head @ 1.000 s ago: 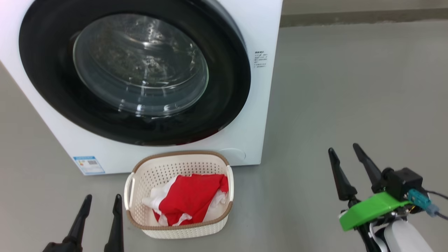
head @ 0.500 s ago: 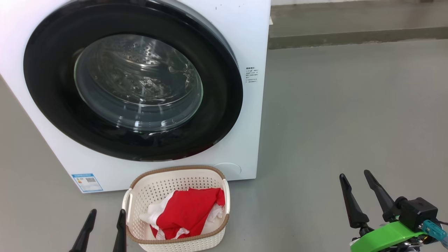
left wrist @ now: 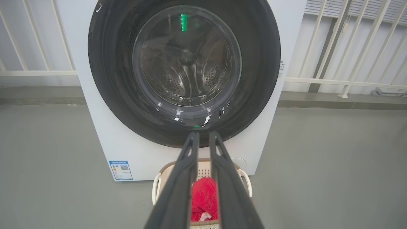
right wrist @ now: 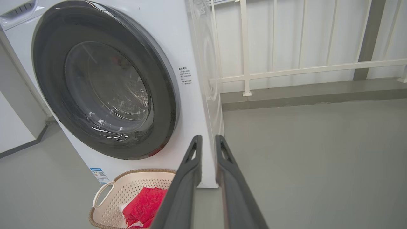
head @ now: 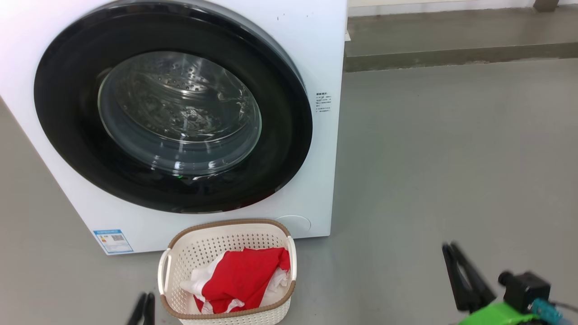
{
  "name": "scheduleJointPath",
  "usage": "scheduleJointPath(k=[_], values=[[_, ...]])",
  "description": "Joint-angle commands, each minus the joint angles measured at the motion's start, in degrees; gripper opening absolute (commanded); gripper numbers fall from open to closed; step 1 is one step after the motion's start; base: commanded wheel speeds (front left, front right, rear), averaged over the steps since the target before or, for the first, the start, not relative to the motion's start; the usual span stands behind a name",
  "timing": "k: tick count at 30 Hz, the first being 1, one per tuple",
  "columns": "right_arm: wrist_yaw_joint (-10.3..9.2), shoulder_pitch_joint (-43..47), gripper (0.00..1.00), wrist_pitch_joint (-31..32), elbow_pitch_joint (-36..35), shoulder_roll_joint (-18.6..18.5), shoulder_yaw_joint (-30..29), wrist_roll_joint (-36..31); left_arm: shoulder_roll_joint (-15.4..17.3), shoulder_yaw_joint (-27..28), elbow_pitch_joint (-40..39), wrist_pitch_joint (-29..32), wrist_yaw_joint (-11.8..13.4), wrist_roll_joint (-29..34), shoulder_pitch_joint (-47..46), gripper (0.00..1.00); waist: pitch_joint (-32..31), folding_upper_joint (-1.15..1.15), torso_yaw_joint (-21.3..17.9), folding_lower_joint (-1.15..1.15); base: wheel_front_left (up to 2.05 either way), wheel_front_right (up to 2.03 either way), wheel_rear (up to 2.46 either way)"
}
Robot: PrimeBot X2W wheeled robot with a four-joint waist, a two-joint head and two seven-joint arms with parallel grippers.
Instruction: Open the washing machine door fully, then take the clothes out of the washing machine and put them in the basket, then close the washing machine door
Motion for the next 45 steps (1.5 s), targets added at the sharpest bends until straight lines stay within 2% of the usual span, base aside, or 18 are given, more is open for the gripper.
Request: scheduleJointPath(k=[1, 8, 13, 45], values=[[0.0, 0.28, 0.0, 0.07, 0.44, 0.17, -0.01, 0.2, -0.12, 0.01, 0.49, 0.09, 0.0, -0.22, 0.13, 0.0, 0.0, 0.0, 0.0, 0.0, 0.0, 0.0, 0.0], [0.0, -0.14, 0.0, 1.32, 0.29, 0.32, -0.6, 4.12, -0.08, 0.34, 0.9, 1.42, -0.02, -4.81, -0.76, 0.0, 0.21, 0.0, 0.02, 0.13, 0.0, 0.0, 0.0], [-0.01, -0.41, 0.0, 2.14, 0.16, 0.42, -0.94, 6.93, -0.05, 0.35, 1.05, 2.15, -0.04, -8.12, -1.25, 0.0, 0.57, 0.0, 0.03, 0.01, 0.0, 0.0, 0.0], [-0.02, -2.28, 0.0, 7.51, -0.61, 1.1, -3.24, 24.99, 0.12, 0.94, 2.33, 7.33, -0.15, -29.33, -4.84, 0.0, 2.13, 0.0, 0.12, 0.0, 0.0, 0.0, 0.0]])
